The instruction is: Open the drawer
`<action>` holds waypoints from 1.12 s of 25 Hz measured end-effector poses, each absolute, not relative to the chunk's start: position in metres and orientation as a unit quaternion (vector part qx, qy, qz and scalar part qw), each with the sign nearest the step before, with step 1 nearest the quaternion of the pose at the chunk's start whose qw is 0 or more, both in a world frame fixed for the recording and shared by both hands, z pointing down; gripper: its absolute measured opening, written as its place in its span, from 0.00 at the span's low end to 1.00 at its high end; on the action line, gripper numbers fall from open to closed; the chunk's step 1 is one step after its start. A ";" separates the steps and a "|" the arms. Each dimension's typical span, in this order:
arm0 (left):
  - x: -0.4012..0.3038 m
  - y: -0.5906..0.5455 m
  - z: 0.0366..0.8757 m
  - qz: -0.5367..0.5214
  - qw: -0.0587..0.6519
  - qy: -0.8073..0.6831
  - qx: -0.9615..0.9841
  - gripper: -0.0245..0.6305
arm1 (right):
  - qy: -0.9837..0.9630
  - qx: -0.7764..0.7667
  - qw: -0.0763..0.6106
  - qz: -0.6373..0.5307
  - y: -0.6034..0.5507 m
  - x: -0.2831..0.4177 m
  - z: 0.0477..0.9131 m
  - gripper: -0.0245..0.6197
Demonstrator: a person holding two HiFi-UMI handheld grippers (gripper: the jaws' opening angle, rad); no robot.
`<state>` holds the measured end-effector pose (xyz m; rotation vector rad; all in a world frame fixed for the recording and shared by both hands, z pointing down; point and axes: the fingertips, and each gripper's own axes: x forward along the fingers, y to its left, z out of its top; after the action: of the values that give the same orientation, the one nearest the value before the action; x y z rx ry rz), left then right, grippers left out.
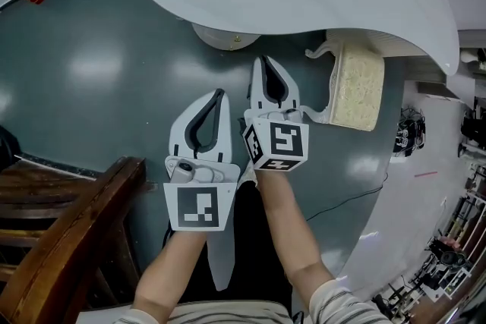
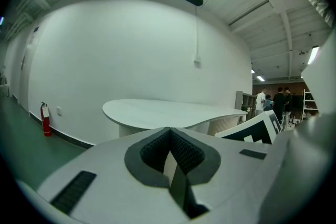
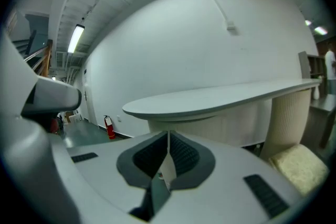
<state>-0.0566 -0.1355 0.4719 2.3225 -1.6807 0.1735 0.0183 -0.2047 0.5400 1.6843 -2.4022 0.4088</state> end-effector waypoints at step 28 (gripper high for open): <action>-0.048 -0.152 0.523 0.075 0.142 -0.577 0.801 0.04 | -0.799 0.568 0.119 0.157 -0.266 0.021 0.656 0.21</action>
<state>-0.0476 -0.1522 0.5226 2.3099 -1.6650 0.2171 0.0205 -0.2656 0.6560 1.6613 -2.3352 0.4590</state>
